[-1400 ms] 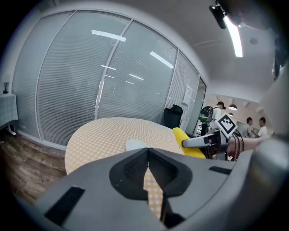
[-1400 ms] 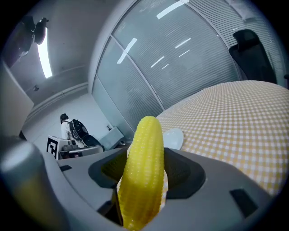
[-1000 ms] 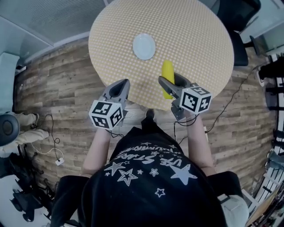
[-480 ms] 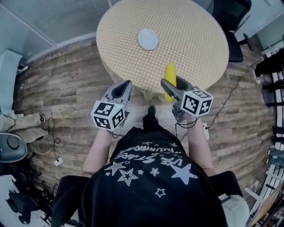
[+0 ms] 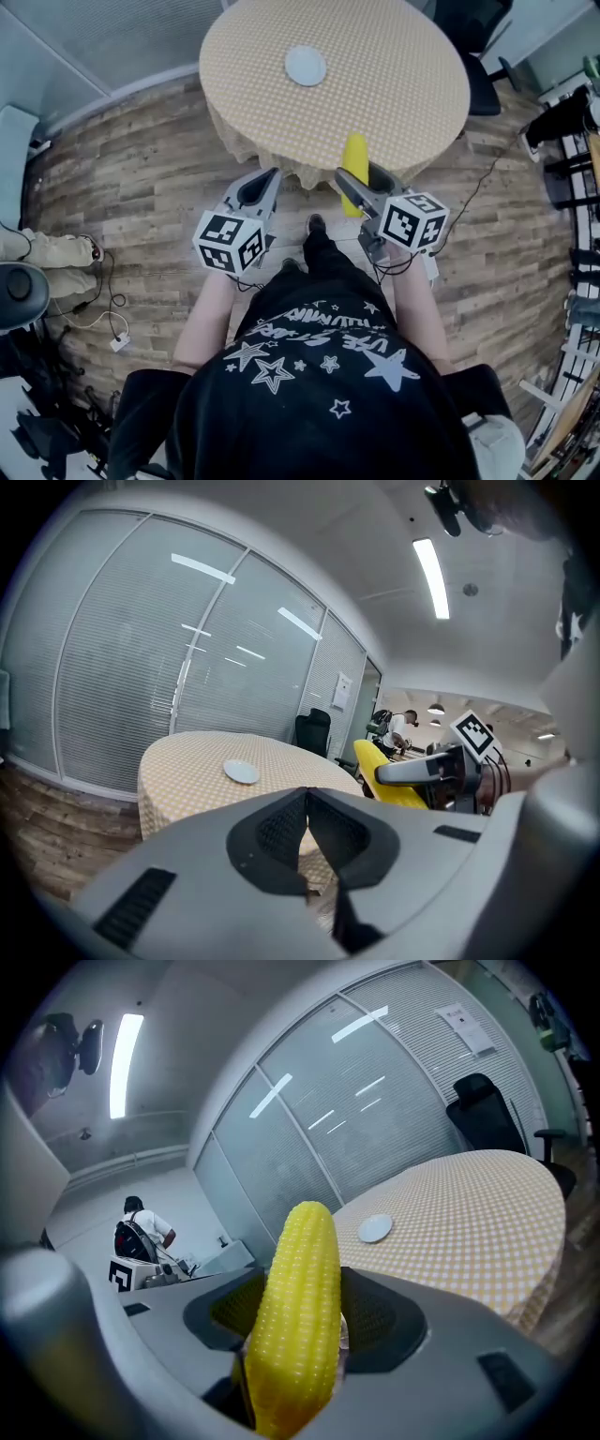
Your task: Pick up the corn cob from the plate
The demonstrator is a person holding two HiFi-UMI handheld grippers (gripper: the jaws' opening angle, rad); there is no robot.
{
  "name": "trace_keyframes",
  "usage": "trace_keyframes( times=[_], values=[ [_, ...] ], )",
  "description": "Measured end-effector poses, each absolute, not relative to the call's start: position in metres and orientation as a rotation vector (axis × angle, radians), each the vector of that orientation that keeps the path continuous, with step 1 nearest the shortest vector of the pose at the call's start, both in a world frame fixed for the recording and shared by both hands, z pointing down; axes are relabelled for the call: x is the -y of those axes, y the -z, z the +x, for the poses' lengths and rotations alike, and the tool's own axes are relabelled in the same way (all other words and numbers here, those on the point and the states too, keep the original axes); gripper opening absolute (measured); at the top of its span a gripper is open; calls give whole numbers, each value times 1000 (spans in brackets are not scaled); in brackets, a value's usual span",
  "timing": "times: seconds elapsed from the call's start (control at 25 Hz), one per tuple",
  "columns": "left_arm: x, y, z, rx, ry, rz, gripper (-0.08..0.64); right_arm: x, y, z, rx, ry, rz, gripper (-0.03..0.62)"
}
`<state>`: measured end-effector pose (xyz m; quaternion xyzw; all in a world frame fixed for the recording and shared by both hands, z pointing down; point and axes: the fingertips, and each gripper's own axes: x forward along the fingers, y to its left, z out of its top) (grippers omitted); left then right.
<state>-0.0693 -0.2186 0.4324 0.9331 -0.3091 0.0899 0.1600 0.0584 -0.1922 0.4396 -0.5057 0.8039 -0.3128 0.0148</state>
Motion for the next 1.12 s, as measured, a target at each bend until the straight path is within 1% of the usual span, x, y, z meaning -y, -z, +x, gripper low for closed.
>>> trace_keyframes(
  times=[0.44,1.12],
  values=[
    [193,-422,-39,927,-272,2703,8,171,-438,81,-2539,957,-1544,264],
    [113,-406,27,1063,-301,2685,8,112,-429,151,-2602,924,-1409,264]
  ],
)
